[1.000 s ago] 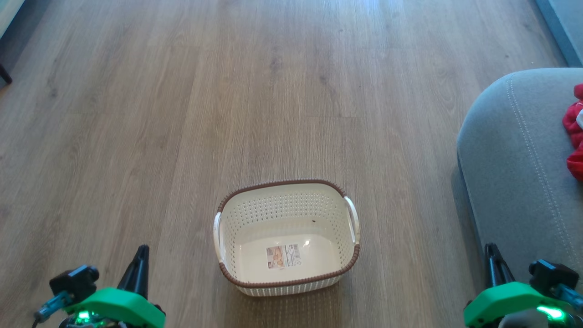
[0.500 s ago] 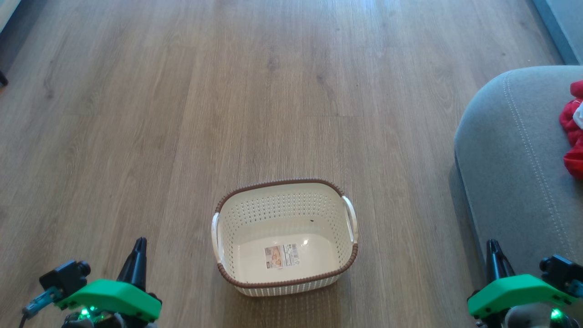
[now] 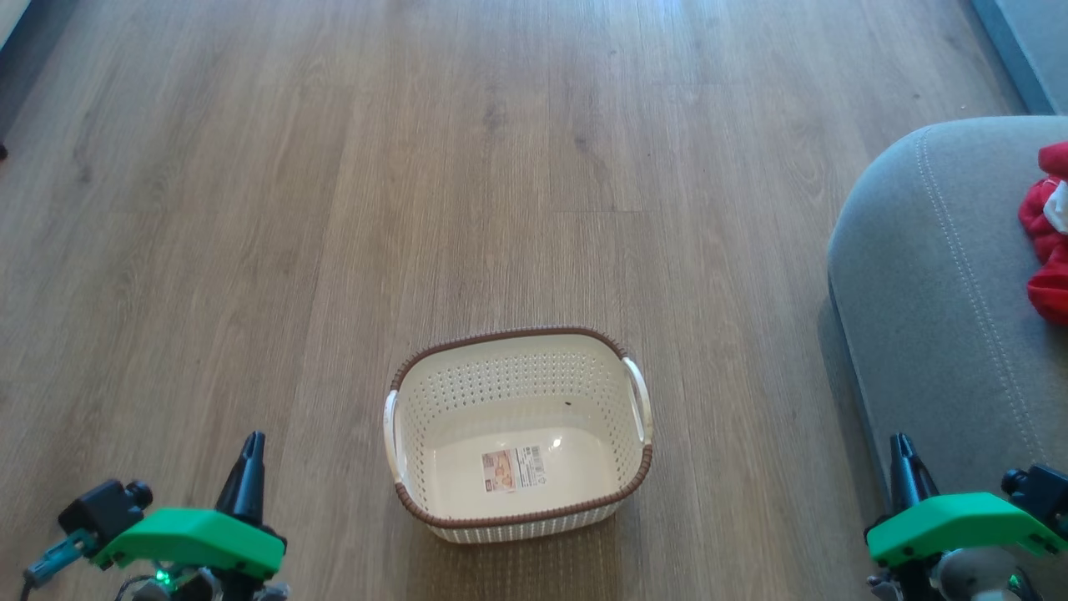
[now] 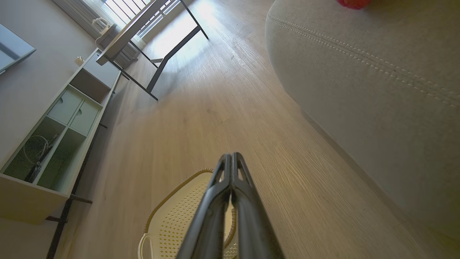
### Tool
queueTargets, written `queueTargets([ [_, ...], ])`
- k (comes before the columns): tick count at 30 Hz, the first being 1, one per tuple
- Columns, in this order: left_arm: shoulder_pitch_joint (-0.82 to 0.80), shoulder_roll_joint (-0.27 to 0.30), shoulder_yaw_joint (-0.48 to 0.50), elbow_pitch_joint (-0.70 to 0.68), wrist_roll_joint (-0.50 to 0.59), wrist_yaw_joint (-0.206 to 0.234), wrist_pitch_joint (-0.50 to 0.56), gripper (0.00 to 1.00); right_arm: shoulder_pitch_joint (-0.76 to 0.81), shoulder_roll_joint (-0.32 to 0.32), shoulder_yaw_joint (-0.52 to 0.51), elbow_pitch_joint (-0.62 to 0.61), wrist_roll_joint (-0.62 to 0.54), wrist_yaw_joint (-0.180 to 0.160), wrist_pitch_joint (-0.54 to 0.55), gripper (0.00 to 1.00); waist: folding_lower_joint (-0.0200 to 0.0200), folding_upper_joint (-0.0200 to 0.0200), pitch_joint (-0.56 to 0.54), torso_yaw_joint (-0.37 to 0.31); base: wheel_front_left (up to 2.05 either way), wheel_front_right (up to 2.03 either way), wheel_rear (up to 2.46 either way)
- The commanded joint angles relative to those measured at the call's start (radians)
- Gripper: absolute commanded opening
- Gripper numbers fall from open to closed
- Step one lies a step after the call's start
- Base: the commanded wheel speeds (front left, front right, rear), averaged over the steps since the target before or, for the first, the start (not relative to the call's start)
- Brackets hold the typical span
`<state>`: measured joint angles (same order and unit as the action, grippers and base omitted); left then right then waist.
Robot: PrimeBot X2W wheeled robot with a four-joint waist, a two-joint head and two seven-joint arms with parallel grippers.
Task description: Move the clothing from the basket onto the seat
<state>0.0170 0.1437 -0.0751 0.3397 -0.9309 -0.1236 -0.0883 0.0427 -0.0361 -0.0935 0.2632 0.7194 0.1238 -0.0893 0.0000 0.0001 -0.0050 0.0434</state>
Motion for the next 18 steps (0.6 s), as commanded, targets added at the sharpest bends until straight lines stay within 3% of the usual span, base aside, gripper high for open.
queueTargets([
  [1, -0.063, 0.002, 0.034, -0.037, -0.023, -0.003, 0.004, 0.0, -0.049, -0.008, 0.003, -0.028, 0.032, 0.003, 0.005, 0.0, 0.0, -0.0001, 0.0, -0.001, 0.0, 0.0, 0.0],
  [18, -0.077, -0.02, 0.071, -0.05, -0.176, -0.004, 0.05, 0.0, -0.073, -0.009, -0.002, -0.026, 0.232, 0.004, 0.051, 0.0, 0.0, -0.0001, 0.002, -0.011, 0.0, 0.0, 0.0],
])
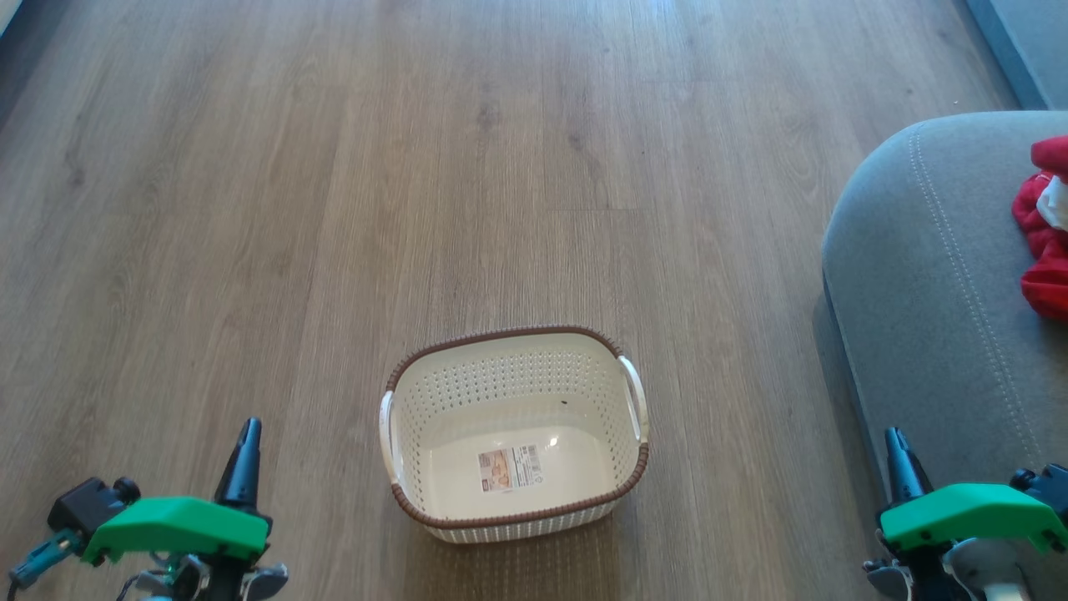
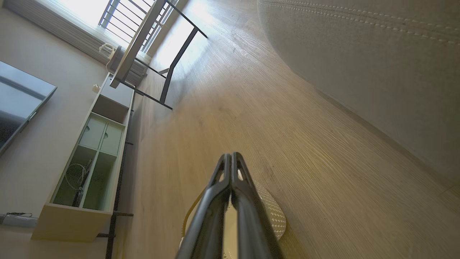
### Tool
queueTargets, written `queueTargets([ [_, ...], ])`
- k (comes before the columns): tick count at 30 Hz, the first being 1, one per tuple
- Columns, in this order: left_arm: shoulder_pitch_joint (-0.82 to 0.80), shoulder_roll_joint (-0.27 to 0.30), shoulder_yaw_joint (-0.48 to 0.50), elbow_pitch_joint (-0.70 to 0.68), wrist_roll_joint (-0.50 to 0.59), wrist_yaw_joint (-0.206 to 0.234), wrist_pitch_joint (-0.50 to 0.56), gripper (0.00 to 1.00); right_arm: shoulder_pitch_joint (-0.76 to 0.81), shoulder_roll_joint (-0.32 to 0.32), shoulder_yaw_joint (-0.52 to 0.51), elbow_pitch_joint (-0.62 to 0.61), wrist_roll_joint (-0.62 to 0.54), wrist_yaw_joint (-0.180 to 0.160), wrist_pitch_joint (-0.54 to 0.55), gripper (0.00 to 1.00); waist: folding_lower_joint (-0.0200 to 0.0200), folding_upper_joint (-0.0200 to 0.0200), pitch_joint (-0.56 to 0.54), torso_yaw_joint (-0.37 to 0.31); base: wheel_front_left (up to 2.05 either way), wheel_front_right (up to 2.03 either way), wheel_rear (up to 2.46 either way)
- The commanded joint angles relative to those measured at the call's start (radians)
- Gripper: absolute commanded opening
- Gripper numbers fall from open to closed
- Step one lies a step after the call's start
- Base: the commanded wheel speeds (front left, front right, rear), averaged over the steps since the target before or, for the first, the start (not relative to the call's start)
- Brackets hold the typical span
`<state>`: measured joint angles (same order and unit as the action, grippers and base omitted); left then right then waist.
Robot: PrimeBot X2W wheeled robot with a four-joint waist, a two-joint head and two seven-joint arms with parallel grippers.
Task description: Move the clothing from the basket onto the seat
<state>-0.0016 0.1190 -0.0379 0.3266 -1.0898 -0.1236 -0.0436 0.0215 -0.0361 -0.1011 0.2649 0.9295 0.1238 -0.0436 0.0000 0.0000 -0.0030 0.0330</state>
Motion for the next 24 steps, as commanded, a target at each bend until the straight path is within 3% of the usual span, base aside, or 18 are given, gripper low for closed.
queueTargets([
  [1, -0.06, 0.003, 0.036, -0.038, -0.026, -0.004, 0.008, 0.0, -0.053, -0.009, 0.005, -0.027, 0.034, 0.004, 0.008, 0.0, 0.0, 0.0, 0.0, -0.001, 0.0, 0.0, 0.0],
  [24, -0.082, -0.03, 0.09, -0.058, -0.255, -0.005, 0.078, 0.0, -0.088, -0.012, -0.003, -0.024, 0.334, 0.005, 0.077, 0.0, 0.0, 0.0, 0.003, -0.016, 0.0, 0.0, 0.0],
])
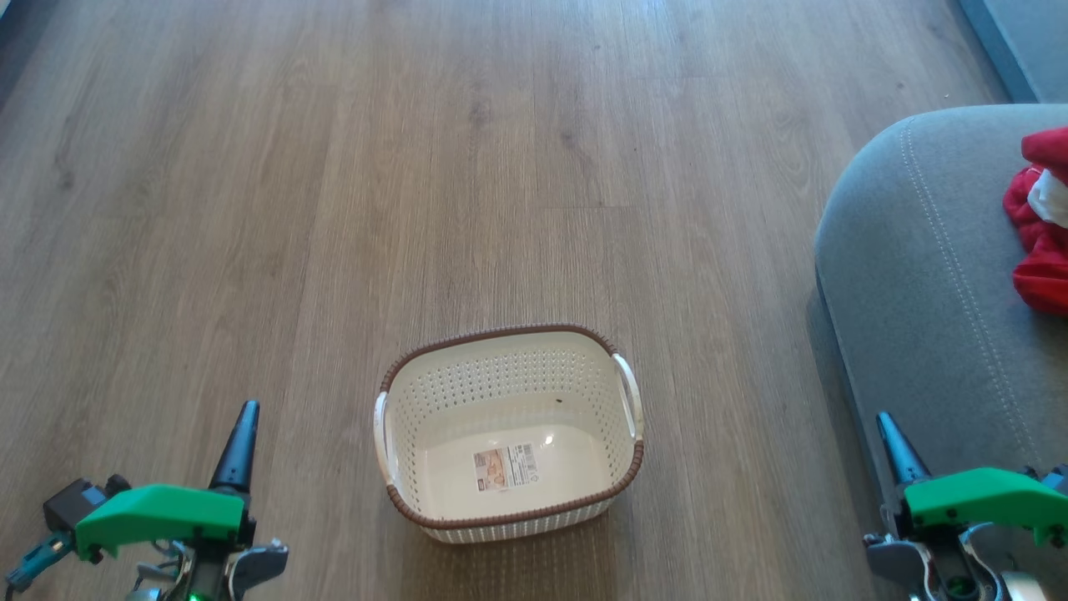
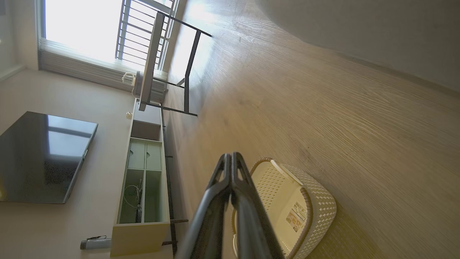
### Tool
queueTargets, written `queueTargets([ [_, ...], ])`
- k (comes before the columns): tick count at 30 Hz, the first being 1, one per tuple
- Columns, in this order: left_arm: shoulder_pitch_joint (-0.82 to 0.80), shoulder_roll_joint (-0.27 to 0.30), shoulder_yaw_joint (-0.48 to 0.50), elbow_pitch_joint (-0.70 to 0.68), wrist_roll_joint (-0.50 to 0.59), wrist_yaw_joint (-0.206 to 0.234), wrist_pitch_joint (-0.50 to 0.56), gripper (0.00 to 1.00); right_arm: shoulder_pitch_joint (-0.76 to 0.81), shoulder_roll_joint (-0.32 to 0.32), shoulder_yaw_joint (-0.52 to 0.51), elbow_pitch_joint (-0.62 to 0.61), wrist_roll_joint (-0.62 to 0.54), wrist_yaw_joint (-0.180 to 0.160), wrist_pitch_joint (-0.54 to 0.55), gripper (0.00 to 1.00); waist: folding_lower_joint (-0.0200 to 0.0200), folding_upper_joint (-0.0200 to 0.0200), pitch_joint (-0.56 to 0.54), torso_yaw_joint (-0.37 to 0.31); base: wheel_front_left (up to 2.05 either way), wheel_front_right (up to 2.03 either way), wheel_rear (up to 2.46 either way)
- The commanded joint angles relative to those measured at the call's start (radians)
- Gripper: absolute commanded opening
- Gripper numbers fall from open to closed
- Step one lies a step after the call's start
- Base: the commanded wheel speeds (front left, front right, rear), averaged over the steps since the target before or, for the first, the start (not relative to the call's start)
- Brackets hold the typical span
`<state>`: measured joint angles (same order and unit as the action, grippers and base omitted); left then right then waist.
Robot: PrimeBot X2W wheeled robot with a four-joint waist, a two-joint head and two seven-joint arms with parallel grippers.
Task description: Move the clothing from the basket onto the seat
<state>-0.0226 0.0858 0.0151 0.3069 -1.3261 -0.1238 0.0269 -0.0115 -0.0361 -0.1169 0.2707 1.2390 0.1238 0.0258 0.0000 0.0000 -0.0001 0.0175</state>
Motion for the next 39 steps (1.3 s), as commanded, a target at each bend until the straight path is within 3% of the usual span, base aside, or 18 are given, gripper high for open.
queueTargets([
  [1, -0.061, 0.002, 0.039, -0.039, -0.028, -0.005, 0.01, 0.0, -0.057, -0.012, 0.012, -0.03, 0.037, 0.005, 0.011, 0.0, 0.0, 0.0, 0.0, -0.001, 0.0, 0.0, 0.0],
  [28, -0.085, -0.035, 0.098, -0.061, -0.275, -0.007, 0.085, 0.0, -0.095, -0.014, 0.003, -0.026, 0.361, 0.007, 0.085, 0.0, 0.0, 0.0, 0.003, -0.017, 0.0, 0.0, 0.0],
  [39, -0.086, -0.036, 0.1, -0.061, -0.282, -0.007, 0.087, 0.0, -0.096, -0.014, 0.003, -0.026, 0.37, 0.007, 0.087, 0.0, 0.0, 0.0, 0.003, -0.018, 0.0, 0.0, 0.0],
])
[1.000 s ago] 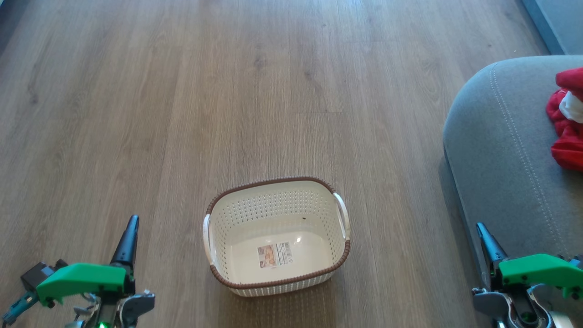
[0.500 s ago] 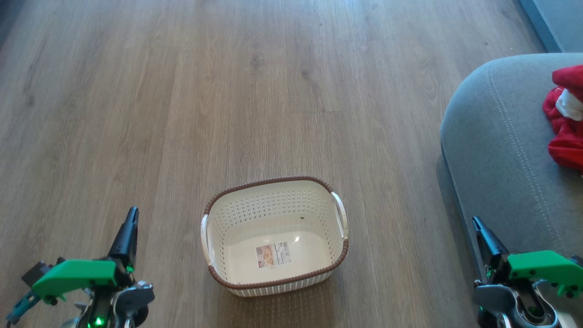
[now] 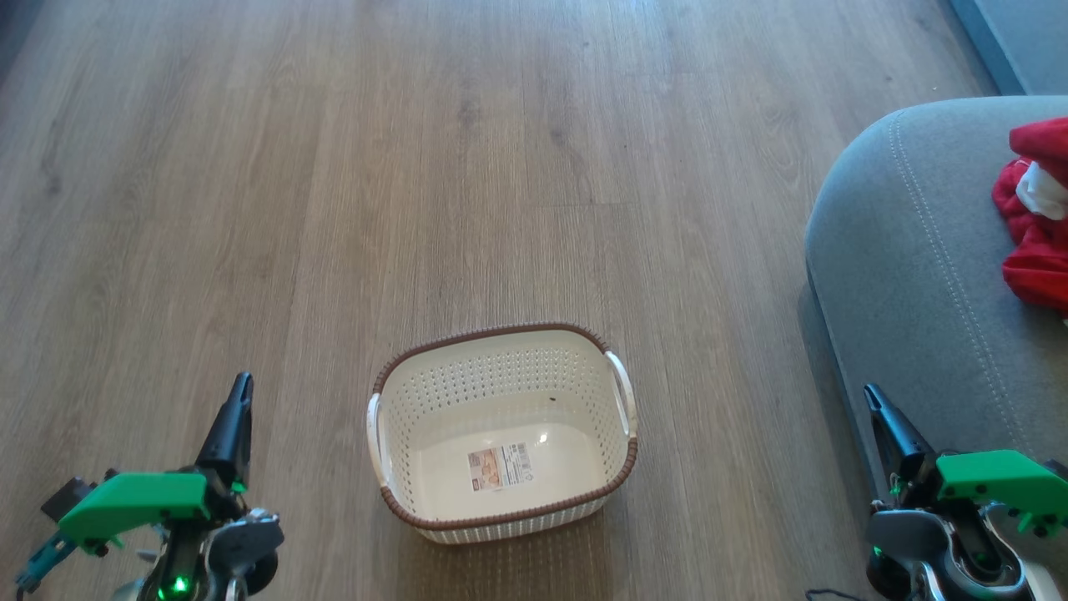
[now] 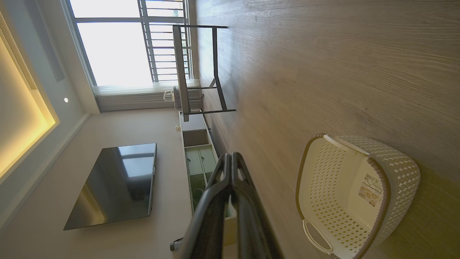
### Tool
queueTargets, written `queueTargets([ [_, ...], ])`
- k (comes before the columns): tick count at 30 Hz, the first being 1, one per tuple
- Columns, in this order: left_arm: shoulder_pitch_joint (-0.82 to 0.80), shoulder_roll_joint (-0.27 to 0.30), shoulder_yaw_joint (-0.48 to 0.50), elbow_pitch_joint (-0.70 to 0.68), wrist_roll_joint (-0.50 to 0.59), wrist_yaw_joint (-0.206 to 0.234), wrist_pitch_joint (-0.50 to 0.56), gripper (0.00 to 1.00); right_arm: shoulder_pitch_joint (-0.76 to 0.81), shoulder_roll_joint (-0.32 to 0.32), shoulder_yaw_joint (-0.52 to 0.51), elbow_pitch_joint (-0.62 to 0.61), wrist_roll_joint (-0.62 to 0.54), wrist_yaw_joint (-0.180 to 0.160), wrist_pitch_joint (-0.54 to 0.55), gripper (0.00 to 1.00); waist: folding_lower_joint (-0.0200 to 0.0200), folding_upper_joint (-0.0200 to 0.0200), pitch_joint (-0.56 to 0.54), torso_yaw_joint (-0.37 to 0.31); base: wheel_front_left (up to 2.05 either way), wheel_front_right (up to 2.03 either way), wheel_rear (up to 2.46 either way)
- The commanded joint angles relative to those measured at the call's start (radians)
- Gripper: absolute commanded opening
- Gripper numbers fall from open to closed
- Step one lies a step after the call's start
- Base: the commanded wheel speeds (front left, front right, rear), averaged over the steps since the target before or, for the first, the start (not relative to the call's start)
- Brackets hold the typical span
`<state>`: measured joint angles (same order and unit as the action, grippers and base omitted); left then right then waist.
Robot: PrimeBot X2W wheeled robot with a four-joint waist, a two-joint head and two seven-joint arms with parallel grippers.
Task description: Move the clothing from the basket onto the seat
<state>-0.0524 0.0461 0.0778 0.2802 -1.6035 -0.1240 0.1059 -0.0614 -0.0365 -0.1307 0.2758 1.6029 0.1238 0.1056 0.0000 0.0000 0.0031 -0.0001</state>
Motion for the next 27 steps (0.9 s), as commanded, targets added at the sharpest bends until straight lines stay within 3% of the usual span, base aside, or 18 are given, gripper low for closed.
queueTargets([
  [1, -0.056, 0.004, 0.037, -0.035, -0.004, -0.007, 0.008, 0.0, -0.047, -0.014, 0.017, -0.031, 0.006, 0.007, 0.008, 0.0, 0.0, 0.0, 0.0, 0.0, 0.0, 0.0, 0.0],
  [27, -0.056, 0.004, 0.037, -0.035, -0.005, -0.007, 0.008, 0.0, -0.047, -0.014, 0.017, -0.031, 0.006, 0.007, 0.008, 0.0, 0.0, 0.0, 0.0, 0.0, 0.0, 0.0, 0.0],
])
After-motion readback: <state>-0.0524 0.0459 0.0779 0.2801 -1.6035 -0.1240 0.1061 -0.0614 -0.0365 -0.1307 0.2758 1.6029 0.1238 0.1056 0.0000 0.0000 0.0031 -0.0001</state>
